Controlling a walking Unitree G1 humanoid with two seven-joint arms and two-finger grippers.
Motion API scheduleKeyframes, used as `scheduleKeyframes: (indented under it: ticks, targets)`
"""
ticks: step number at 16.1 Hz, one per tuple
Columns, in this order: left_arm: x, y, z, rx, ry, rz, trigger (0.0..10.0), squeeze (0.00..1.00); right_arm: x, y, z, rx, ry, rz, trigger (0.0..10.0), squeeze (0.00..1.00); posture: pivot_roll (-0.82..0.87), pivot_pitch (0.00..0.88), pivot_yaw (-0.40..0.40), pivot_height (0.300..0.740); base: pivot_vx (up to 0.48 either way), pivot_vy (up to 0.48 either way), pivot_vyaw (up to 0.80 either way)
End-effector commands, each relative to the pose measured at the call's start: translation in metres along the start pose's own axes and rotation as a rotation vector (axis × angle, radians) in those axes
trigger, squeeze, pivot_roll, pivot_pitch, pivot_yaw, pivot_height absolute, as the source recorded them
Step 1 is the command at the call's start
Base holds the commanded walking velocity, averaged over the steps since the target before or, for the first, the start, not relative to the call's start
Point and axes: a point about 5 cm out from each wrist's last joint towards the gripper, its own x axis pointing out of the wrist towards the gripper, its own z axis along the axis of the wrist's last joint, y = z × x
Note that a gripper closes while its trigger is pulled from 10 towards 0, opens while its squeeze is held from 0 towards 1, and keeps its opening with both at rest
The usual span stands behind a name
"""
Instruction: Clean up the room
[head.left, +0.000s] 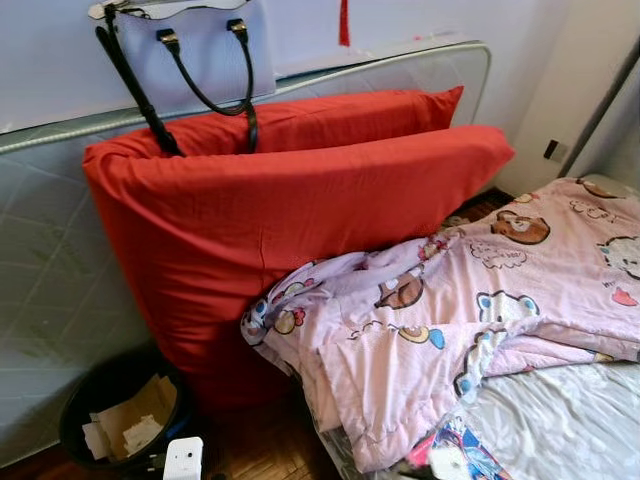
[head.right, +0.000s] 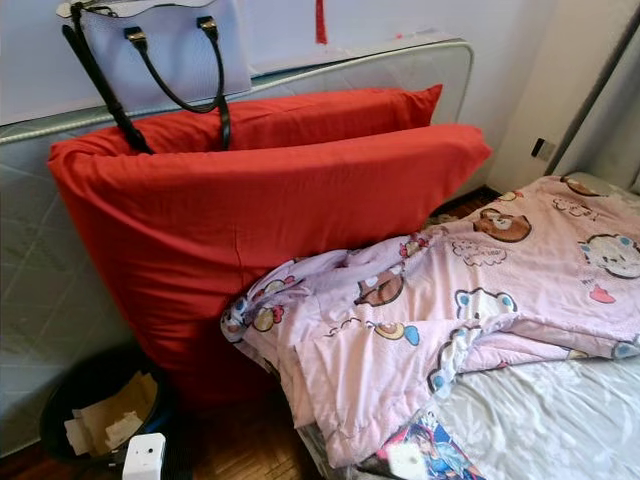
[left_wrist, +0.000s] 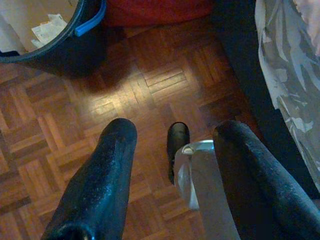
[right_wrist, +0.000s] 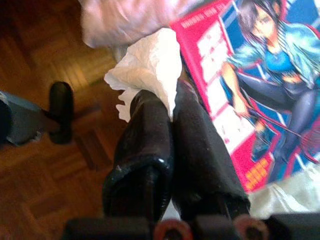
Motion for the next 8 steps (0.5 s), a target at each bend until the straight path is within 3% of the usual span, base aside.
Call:
scheduleKeyframes:
  ticks: [1, 4, 6, 8]
  targets:
    - [0.0, 0.001, -0.002, 0.014, 0.018, -0.002, 10.0, 0.0, -0.003, -0.009, -0.004, 0.01, -0.003, -0.006, 10.0, 0.0, 0.05, 0.0, -0.011, 0.74, 0.0, 0.289, 0.0]
    - [-0.001, 0.001, -0.003, 0.01, 0.021, -0.003, 10.0, 0.0, -0.007, -0.028, -0.008, 0.014, 0.007, -0.027, 10.0, 0.0, 0.05, 0.0, -0.009, 0.74, 0.0, 0.37, 0.0]
    - [-0.001, 0.001, -0.003, 0.01, 0.02, -0.003, 10.0, 0.0, -0.006, -0.029, -0.002, 0.013, 0.005, -0.028, 10.0, 0.0, 0.05, 0.0, -0.009, 0.74, 0.0, 0.435, 0.0]
    - [-0.001, 0.002, -0.003, 0.01, 0.02, -0.002, 10.0, 0.0, -0.002, -0.018, 0.003, 0.012, 0.0, -0.02, 10.0, 0.0, 0.05, 0.0, -0.008, 0.74, 0.0, 0.394, 0.0]
